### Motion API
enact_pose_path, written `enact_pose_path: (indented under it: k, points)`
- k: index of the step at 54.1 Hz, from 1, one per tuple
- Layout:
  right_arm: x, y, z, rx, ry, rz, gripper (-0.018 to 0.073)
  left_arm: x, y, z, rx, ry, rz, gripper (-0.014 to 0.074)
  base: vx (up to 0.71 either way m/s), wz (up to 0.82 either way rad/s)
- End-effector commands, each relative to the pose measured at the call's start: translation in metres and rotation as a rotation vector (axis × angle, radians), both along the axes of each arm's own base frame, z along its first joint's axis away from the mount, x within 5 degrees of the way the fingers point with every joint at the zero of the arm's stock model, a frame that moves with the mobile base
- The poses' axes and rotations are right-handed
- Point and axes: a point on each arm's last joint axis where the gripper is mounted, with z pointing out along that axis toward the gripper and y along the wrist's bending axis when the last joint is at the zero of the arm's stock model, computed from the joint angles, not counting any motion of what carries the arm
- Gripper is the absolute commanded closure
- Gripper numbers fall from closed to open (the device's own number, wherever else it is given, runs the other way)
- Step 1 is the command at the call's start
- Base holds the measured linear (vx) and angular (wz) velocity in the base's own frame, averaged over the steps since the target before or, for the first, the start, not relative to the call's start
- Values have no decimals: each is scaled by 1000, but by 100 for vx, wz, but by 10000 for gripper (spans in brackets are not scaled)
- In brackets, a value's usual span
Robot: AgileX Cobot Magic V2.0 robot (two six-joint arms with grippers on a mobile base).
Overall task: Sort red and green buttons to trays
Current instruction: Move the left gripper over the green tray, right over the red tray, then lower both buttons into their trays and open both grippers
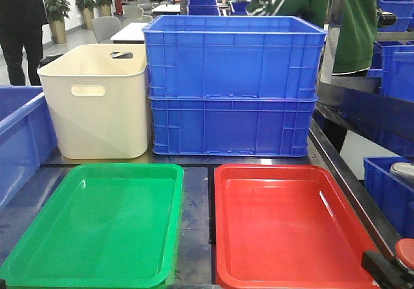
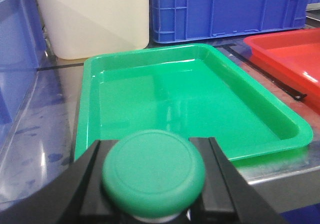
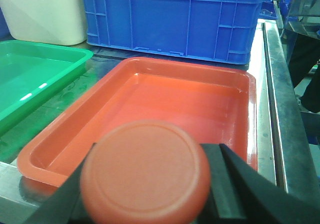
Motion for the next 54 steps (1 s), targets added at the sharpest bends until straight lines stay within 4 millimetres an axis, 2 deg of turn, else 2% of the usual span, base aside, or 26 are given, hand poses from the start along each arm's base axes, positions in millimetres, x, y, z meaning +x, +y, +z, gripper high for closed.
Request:
enact_pose_path:
  k: [1, 8, 17, 22, 24, 29, 33, 40, 47, 54]
  points:
    - [6, 4, 15, 41, -45, 32, 567, 7, -8, 24, -67, -148, -77, 596, 0, 0]
    - [34, 6, 26, 39, -32, 43, 567, 38, -15, 48, -84, -189, -112, 596, 0, 0]
    - [93, 18, 34, 22, -34, 156, 567, 108, -25, 54, -67, -122, -126, 596, 0, 0]
    - [133, 25, 23, 14, -9, 218, 567, 146, -33, 39, -66, -100, -164, 596, 0, 0]
    - [148, 27, 12, 8, 10, 244, 567, 160, -37, 31, -77, -101, -186, 596, 0, 0]
    - [179, 33, -6, 9, 34, 294, 567, 184, -43, 13, -93, -106, -227, 596, 0, 0]
    - [200, 36, -26, 2, 57, 325, 567, 197, -46, -3, -105, -84, -239, 596, 0, 0]
    - [220, 39, -40, -50, 32, 372, 565, 210, -48, -14, -28, -93, -253, 594, 0, 0]
    - [225, 39, -45, -106, 13, 385, 547, 213, -48, -19, 46, -101, -260, 570, 0, 0]
    - [225, 39, -46, -139, 2, 388, 453, 213, -48, -20, 31, -91, -256, 477, 0, 0]
